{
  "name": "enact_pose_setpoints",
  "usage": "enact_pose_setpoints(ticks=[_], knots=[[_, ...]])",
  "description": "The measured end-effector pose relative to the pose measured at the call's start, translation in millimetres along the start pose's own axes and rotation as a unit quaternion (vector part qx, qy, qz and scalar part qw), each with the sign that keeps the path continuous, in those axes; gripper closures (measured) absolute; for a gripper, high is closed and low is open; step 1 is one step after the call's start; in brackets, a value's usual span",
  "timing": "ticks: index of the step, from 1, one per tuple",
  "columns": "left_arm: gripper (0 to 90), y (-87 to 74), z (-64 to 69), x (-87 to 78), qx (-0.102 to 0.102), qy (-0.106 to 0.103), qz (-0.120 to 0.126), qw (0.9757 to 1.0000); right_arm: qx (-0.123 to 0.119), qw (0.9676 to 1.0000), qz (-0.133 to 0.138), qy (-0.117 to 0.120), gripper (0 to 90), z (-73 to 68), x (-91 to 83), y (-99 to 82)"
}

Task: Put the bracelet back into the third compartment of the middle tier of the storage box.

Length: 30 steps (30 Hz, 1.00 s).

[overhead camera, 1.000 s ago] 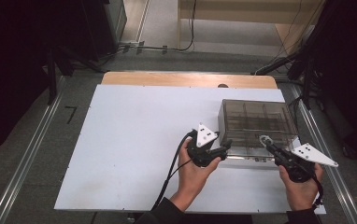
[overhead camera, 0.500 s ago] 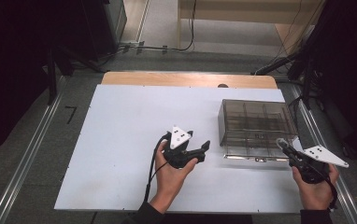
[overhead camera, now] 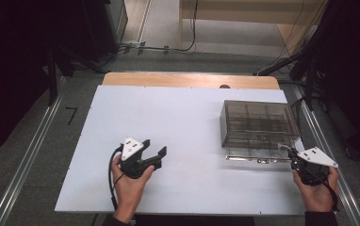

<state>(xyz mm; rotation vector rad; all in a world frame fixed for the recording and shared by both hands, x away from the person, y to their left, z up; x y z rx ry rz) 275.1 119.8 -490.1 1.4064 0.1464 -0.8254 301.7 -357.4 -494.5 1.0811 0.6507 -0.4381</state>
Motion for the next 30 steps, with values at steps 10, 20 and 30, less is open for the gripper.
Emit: enact_pose_setpoints(ticks=[10, 20, 30], knots=[[30.1, -14.9, -55.1, -34.4, -0.039, 0.053, 0.014, 0.9977, 0.02, 0.9996, 0.008, 0.015, 64.2, 1.7, 0.9, -1.4], [28.7, -26.5, -80.1, -44.2, -0.056, 0.082, 0.011, 0.995, 0.105, 0.9862, 0.041, 0.122, 47.6, 8.7, -4.1, -2.2], [25.5, -31.5, -94.5, -49.8, -0.071, 0.094, 0.013, 0.9929, 0.148, 0.9745, 0.064, 0.156, 31.5, 18.3, -14.3, -18.5]])
Point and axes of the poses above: each handheld gripper's, and its own axes: x roughly forward along the jaws, y roughly out of its top, z roughly to its right, the point moved 5 cm from there along x, roughly forward along the jaws, and after that the axes turned 10 degrees about -z, right-handed, at the moved point
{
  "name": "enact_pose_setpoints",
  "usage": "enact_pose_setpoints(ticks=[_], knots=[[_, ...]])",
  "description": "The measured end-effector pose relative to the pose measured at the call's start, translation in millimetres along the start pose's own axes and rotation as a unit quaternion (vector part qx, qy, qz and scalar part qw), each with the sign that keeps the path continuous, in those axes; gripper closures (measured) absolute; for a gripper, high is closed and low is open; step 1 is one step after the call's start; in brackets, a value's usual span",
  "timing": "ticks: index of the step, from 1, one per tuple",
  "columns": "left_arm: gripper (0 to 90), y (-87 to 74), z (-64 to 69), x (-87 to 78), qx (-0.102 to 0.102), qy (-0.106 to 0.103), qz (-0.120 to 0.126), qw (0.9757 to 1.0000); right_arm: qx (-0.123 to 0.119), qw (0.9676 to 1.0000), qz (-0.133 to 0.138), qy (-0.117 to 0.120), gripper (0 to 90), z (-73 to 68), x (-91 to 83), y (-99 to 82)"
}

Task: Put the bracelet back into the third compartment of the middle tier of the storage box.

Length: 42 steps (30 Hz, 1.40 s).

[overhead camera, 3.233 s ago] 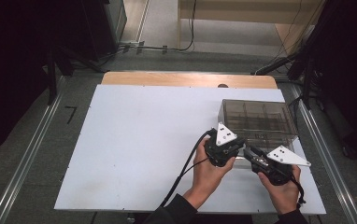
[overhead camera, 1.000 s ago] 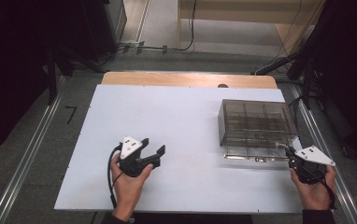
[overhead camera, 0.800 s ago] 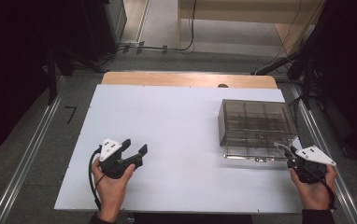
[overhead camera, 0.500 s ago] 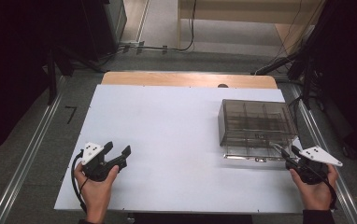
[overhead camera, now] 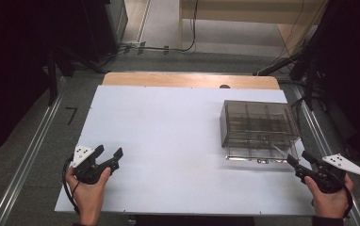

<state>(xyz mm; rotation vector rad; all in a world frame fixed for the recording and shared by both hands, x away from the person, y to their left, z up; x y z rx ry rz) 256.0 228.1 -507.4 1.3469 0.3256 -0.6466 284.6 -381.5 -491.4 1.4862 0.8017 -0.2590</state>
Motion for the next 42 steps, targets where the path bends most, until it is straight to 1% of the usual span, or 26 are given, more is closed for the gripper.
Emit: enact_pose_setpoints(ticks=[5, 8, 14, 17, 22, 26, 29, 32, 36, 42], knots=[[23.1, -1.3, -4.6, -1.3, -0.003, 0.006, 0.001, 1.0, 0.0, 1.0, 0.003, -0.001, 24.7, -0.1, -5.8, -6.2], [21.9, -2.2, -7.1, -1.6, -0.004, 0.009, 0.0, 1.0, 0.001, 1.0, 0.0, -0.006, 21.5, 0.5, -7.4, -9.9], [19.2, -4.3, -7.7, -0.5, -0.003, 0.007, -0.006, 1.0, 0.008, 0.9999, -0.003, -0.014, 16.9, 3.5, -8.7, -14.7], [18.6, -4.3, -6.7, -2.3, -0.003, 0.006, -0.003, 1.0, 0.007, 0.9998, -0.004, -0.02, 15.9, 3.6, -9.9, -16.5], [17.1, -7.1, -3.0, -5.2, 0.003, 0.002, -0.005, 1.0, 0.004, 0.9995, -0.009, -0.028, 14.8, 1.8, -11.1, -20.0], [16.6, -8.8, -0.5, -8.3, 0.006, 0.0, -0.003, 1.0, 0.001, 0.9994, -0.009, -0.033, 14.3, 0.6, -13.2, -21.4], [16.5, -10.6, 0.3, -10.7, 0.007, -0.002, -0.003, 1.0, 0.001, 0.9993, -0.011, -0.036, 14.4, 0.0, -13.8, -22.8], [16.2, -12.2, 1.7, -13.1, 0.007, -0.003, -0.003, 1.0, -0.004, 0.9992, -0.013, -0.038, 14.3, 0.3, -13.7, -24.2], [16.2, -13.9, 4.5, -17.6, 0.012, -0.005, -0.001, 0.9999, -0.004, 0.9991, -0.016, -0.04, 14.3, 0.4, -13.6, -26.1], [15.9, -17.5, 6.5, -21.2, 0.015, -0.007, -0.002, 0.9999, -0.008, 0.999, -0.02, -0.04, 14.3, 0.1, -13.3, -28.2]])
Point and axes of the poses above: each handheld gripper's, and its own axes: x roughly forward along the jaws, y roughly out of its top, z roughly to its right, the point moved 5 cm from there along x, roughly forward along the jaws, and after that the axes turned 10 degrees about -z, right-handed, at the moved point
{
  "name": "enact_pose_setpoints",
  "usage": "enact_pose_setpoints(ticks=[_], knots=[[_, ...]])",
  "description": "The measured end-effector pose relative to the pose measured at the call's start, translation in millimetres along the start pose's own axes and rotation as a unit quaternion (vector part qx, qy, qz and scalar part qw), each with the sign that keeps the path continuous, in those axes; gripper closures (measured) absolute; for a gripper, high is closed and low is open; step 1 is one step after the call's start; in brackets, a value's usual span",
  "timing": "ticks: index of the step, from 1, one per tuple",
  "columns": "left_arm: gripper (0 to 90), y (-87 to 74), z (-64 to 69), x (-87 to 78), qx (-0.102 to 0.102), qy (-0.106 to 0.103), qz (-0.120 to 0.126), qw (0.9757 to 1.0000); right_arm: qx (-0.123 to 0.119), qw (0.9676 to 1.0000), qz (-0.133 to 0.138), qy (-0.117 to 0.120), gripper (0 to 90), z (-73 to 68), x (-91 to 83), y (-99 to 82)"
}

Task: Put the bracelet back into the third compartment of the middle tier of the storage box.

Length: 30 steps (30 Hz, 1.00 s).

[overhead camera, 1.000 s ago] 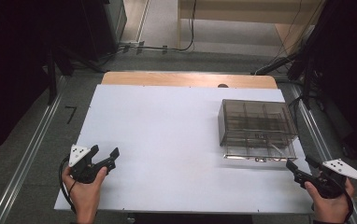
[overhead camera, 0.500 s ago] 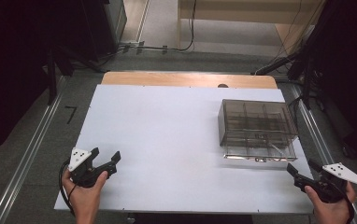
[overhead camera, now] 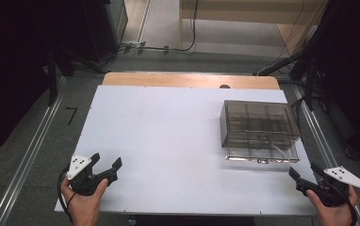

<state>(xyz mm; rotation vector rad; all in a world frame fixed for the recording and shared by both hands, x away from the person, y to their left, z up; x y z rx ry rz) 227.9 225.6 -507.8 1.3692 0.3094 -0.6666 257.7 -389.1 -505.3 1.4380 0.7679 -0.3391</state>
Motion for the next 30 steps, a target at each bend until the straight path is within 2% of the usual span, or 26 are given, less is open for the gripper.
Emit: enact_pose_setpoints(ticks=[30], knots=[[15.4, -6.6, 5.4, -3.0, 0.009, -0.003, -0.008, 0.9999, -0.006, 1.0, -0.007, -0.003, 14.3, -1.2, -0.7, -4.7]])
Point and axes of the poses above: each handheld gripper's, and its own axes: x roughly forward along the jaws, y roughly out of its top, z roughly to its right, the point moved 5 cm from there along x, roughly forward along the jaws, and after that the axes turned 10 degrees about -z, right-handed, at the moved point
